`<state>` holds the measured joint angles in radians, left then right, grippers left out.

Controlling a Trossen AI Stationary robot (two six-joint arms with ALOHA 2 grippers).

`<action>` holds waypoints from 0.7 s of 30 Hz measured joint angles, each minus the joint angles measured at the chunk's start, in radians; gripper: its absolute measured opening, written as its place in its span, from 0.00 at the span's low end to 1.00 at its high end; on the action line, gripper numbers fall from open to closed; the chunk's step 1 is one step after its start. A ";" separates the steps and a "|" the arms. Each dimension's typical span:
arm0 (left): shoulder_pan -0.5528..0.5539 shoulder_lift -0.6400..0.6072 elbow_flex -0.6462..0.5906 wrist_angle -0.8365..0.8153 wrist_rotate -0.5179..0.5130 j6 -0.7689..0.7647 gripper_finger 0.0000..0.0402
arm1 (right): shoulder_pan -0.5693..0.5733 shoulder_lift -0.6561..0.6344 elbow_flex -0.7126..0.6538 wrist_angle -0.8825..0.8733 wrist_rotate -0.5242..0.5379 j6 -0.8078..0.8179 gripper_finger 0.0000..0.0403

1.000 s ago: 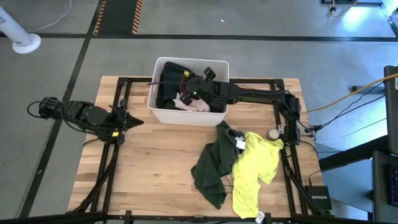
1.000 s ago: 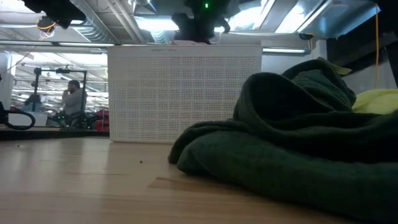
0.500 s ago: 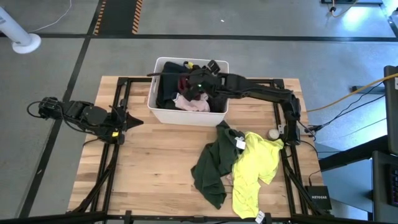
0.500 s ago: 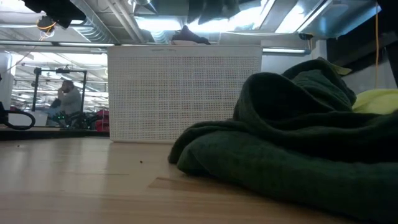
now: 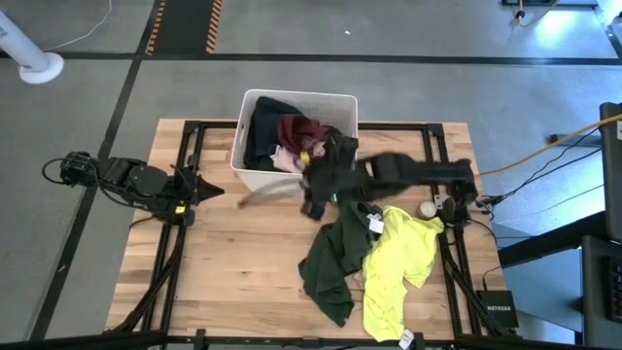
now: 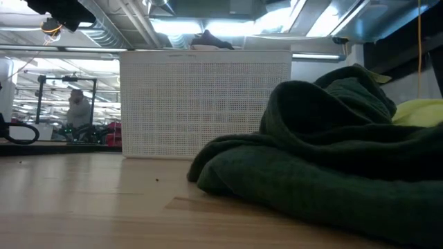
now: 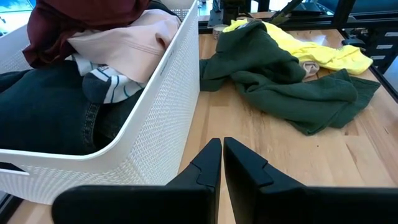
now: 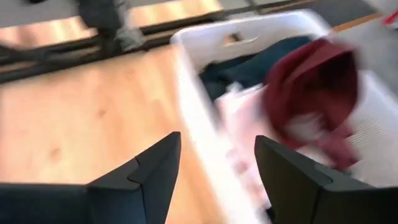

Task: Sort clothes
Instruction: Put the top white socks into the white laundry bin

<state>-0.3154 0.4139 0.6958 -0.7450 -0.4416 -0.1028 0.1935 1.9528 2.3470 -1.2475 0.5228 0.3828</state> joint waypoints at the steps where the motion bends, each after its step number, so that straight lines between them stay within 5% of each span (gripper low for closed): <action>1: 0.000 0.000 0.000 -0.001 0.000 0.000 0.03 | 0.026 0.002 0.000 -0.022 -0.006 0.035 0.56; 11: 0.000 0.000 0.000 0.001 0.000 -0.002 0.03 | 0.292 0.016 -0.030 -0.134 -0.028 0.384 0.56; 21: 0.000 0.000 0.000 0.001 0.000 -0.002 0.03 | 0.426 0.018 -0.287 -0.075 -0.131 0.616 0.56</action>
<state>-0.3156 0.4141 0.6956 -0.7444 -0.4416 -0.1043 0.6197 1.9713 2.0600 -1.3227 0.3917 0.9990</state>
